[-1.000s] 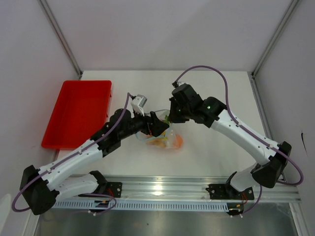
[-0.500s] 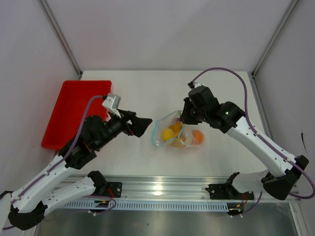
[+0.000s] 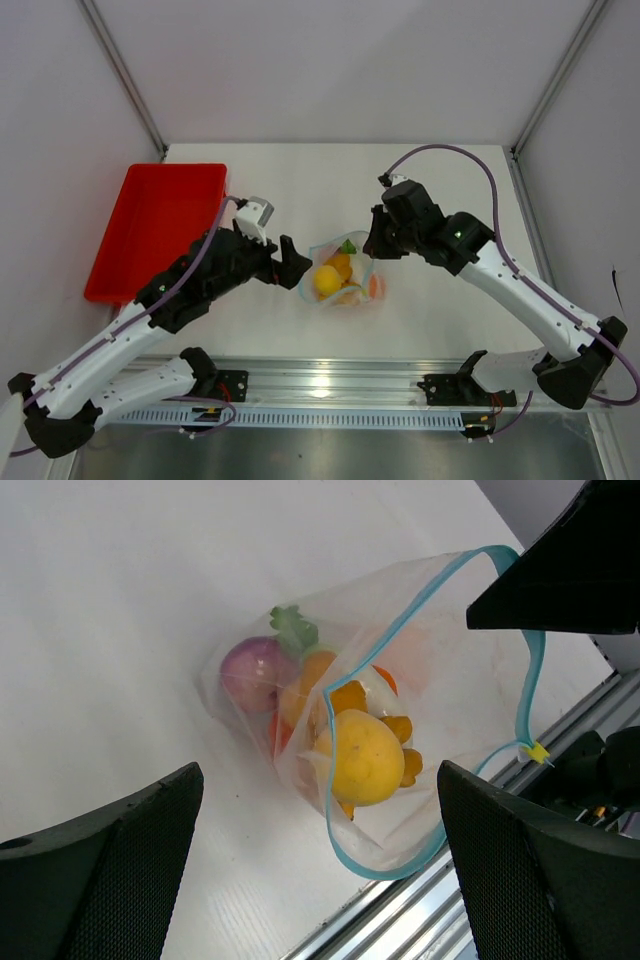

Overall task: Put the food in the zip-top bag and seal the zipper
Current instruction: Adjust the fake food in the zipper food storage bag.

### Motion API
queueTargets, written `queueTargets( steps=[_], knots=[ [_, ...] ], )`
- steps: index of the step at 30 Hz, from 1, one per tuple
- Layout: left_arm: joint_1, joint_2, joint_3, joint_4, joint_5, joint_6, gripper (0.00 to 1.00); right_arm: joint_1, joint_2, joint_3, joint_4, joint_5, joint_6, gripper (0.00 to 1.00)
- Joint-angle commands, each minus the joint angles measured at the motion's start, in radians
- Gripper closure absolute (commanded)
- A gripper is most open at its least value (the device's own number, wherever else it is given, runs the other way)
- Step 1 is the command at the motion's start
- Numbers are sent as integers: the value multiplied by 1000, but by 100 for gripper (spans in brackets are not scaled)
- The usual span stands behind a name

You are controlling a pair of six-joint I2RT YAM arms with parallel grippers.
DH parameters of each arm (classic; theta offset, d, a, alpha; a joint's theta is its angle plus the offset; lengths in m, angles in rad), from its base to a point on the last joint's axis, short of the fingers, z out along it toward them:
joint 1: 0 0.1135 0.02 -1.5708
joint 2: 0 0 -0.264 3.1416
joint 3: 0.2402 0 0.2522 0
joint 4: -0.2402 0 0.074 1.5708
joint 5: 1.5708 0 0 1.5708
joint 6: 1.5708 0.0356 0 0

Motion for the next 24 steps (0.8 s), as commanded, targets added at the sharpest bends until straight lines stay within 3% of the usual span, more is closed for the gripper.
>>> queueTargets(
  steps=[1,17,19,20,22,23,24],
  knots=[
    [-8,78,73,-21,61,32,0,-1,-55,-16,67,-12,-16,100],
    [1,298,89,29,79,18,4,-1,-64,-22,91,-52,-41,100],
    [20,346,110,46,95,31,20,-1,-66,-30,101,-60,-44,100],
    [29,361,118,54,124,34,41,-1,-66,-33,102,-63,-48,100],
    [54,404,139,74,176,32,66,-3,-66,-36,105,-68,-56,100],
    [81,416,162,78,205,28,90,-3,-66,-37,105,-68,-61,100],
    [95,425,168,80,239,14,99,-3,-64,-39,104,-68,-65,100]
  ],
)
